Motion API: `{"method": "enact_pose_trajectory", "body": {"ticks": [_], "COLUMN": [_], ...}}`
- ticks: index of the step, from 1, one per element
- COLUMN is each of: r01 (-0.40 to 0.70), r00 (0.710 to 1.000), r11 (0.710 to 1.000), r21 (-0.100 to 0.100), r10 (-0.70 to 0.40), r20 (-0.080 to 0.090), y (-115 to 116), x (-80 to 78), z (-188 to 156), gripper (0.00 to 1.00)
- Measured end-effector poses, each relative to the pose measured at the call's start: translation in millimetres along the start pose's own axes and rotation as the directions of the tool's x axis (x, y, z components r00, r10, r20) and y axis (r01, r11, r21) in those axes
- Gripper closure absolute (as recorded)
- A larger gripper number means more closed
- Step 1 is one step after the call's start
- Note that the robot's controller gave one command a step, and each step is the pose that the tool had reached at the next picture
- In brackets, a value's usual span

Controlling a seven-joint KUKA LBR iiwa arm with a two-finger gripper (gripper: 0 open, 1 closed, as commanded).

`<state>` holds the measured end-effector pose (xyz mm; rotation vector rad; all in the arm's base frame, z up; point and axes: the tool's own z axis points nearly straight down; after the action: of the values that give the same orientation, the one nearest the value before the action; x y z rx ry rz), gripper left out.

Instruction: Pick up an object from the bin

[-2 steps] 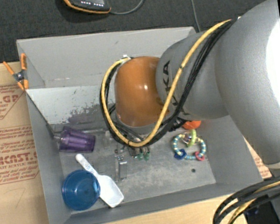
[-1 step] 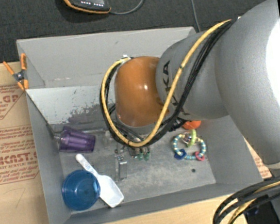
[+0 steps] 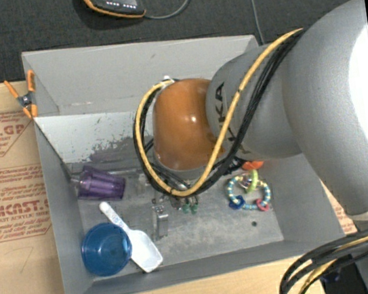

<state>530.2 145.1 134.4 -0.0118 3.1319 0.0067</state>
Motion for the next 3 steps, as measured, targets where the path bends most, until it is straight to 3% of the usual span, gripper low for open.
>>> {"method": "enact_pose_trajectory", "body": {"ticks": [1,2,3], "r01": [0.262,0.007,0.007], "r00": [0.965,1.0,1.0], "r11": [0.965,1.0,1.0], "r21": [0.001,-0.004,-0.003], "r10": [-0.262,-0.007,-0.007], "r20": [-0.01,0.004,0.004], "y": [-8,20,20], "x": [0.9,43.7,43.2], "z": [-12,62,62], "gripper": [0.0,1.0,1.0]}}
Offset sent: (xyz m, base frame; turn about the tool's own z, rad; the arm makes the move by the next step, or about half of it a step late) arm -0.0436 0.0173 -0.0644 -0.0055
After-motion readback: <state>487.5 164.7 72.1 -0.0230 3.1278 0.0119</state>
